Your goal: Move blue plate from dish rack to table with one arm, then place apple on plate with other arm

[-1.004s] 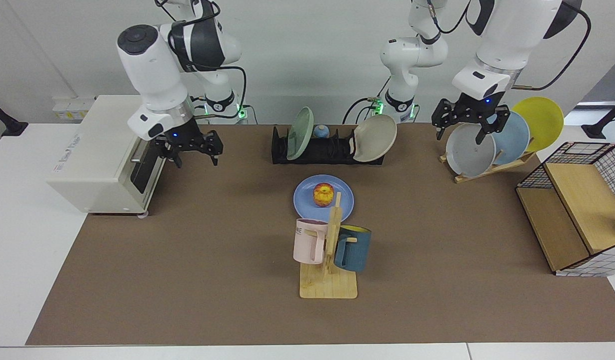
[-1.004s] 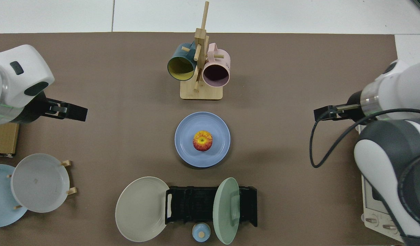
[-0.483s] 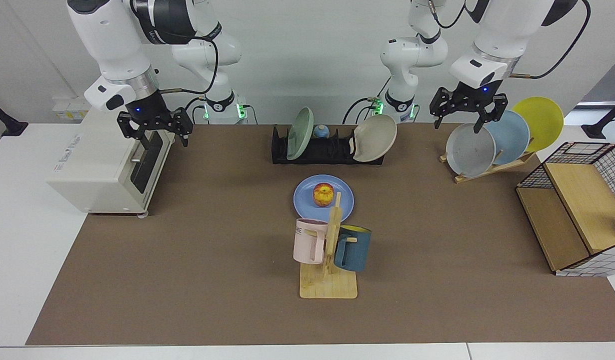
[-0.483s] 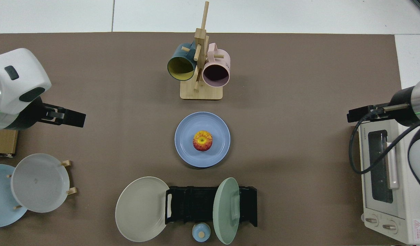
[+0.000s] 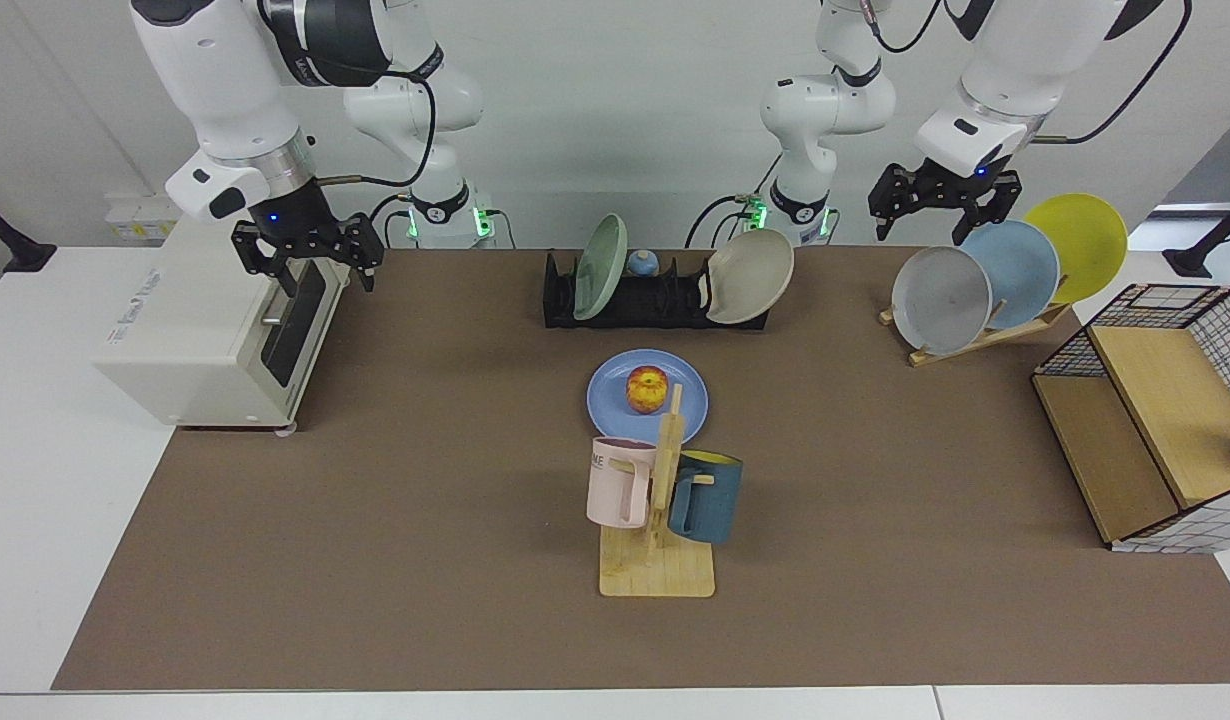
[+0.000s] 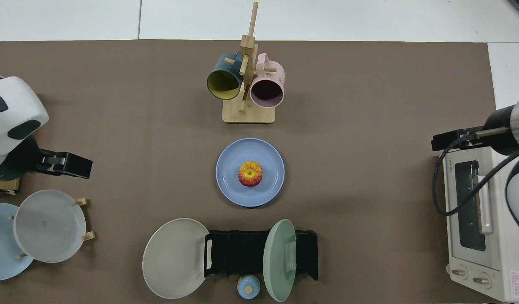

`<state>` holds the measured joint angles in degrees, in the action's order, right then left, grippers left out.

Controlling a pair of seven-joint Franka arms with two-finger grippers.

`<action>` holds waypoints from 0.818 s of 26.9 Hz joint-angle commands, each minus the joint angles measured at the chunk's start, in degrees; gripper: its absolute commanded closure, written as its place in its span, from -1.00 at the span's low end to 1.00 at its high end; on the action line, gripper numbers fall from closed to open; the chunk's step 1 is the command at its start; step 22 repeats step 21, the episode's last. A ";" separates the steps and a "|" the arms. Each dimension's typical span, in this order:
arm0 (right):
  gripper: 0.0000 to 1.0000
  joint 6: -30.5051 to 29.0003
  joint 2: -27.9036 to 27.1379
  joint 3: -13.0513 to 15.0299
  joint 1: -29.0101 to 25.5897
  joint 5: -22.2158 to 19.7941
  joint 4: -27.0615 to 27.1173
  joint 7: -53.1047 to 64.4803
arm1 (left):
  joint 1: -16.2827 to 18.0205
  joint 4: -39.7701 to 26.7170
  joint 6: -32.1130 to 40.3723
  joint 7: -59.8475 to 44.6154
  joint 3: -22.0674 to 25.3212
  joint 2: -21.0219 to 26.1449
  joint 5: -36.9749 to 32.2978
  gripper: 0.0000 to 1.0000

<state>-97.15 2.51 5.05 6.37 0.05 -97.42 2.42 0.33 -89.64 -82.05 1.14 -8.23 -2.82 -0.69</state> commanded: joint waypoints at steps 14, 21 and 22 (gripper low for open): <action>-1.00 4.78 1.97 -0.48 -0.92 -0.49 0.39 0.66 | 0.11 0.96 0.83 -1.23 0.23 -1.04 -1.33 -1.00; -1.00 4.60 1.97 -0.48 -0.92 -0.58 0.39 0.57 | 0.11 0.96 0.83 -1.23 0.23 -1.05 -1.33 -1.00; -1.00 4.60 1.97 -0.48 -0.92 -0.58 0.39 0.57 | 0.11 0.96 0.83 -1.23 0.23 -1.05 -1.33 -1.00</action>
